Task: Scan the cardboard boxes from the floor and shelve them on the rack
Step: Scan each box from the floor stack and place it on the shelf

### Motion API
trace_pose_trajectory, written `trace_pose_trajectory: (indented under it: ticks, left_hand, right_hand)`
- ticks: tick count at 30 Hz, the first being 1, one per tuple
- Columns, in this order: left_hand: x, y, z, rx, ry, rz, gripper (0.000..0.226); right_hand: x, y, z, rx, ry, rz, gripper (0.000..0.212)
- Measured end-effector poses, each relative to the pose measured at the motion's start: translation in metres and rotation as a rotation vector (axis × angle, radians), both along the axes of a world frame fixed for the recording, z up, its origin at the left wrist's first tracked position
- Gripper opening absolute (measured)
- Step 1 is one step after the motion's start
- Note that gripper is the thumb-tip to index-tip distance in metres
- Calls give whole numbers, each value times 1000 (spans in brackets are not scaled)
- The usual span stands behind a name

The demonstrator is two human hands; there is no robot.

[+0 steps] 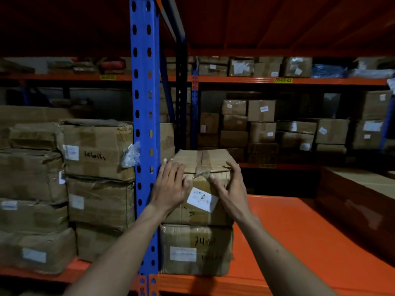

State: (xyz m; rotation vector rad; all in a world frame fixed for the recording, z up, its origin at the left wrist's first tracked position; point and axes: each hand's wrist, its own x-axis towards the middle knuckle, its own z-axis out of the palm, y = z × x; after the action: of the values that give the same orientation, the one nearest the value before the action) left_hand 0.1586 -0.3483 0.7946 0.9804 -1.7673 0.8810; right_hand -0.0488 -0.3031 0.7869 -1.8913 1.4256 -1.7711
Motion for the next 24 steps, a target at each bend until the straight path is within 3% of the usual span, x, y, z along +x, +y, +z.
trace_pose_trajectory:
  ticks: [2,5,7,18,24]
  left_hand:
    - [0,3,0,20,-32,50,45]
    - [3,4,-7,65,-58,81,49]
    - [5,4,-9,142,-83,91,56]
    - [13,9,-18,287,-165,51,73]
    - [4,48,-81,344,-161,-125,77]
  right_hand:
    - [4,-4,-6,-2,112,-102,79]
    - [4,-4,-31,-117,463,-421,72]
    - [1,-4,-45,-134,562,-494,71]
    - [9,19,-38,43,654,-575,72]
    - [-15,69,-71,115,667,-560,74]
